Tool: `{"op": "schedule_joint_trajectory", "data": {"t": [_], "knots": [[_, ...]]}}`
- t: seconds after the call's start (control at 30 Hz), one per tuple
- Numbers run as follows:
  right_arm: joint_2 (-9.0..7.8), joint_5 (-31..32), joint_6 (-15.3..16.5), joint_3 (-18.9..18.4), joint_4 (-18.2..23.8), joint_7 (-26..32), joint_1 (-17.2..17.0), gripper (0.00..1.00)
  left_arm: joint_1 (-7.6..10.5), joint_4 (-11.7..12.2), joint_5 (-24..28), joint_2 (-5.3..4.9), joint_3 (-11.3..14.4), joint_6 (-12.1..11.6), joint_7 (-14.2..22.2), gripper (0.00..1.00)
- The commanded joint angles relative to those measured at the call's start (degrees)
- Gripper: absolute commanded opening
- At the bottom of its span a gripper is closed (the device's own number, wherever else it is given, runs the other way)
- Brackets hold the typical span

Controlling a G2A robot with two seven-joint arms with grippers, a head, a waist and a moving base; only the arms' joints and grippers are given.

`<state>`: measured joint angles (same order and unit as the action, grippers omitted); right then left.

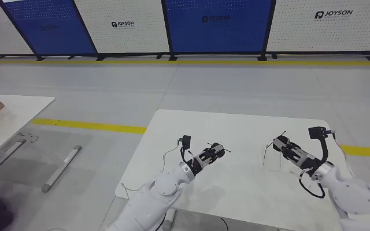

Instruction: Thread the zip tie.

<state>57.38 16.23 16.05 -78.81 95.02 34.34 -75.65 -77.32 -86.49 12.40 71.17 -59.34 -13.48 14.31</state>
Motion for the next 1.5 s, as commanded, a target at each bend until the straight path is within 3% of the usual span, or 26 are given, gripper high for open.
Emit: {"op": "schedule_joint_trajectory", "data": {"t": [0.0,1.03,1.27,1.47], "knots": [[0.0,0.0,0.0,0.0,0.0,0.0,0.0,0.0,0.0,0.0,0.0,0.0,0.0,0.0,0.0,0.0],[0.0,0.0,0.0,0.0,0.0,0.0,0.0,0.0,0.01,0.0,-0.6,0.0,0.0,0.1,-0.4,0.0],[0.0,0.0,0.0,0.0,0.0,0.0,0.0,0.0,-1.94,-5.4,-8.2,0.1,0.6,0.3,-8.5,0.0],[0.0,0.0,0.0,0.0,0.0,0.0,0.0,0.0,-1.94,-5.4,-8.2,0.1,0.6,0.3,-8.5,0.0]]}}
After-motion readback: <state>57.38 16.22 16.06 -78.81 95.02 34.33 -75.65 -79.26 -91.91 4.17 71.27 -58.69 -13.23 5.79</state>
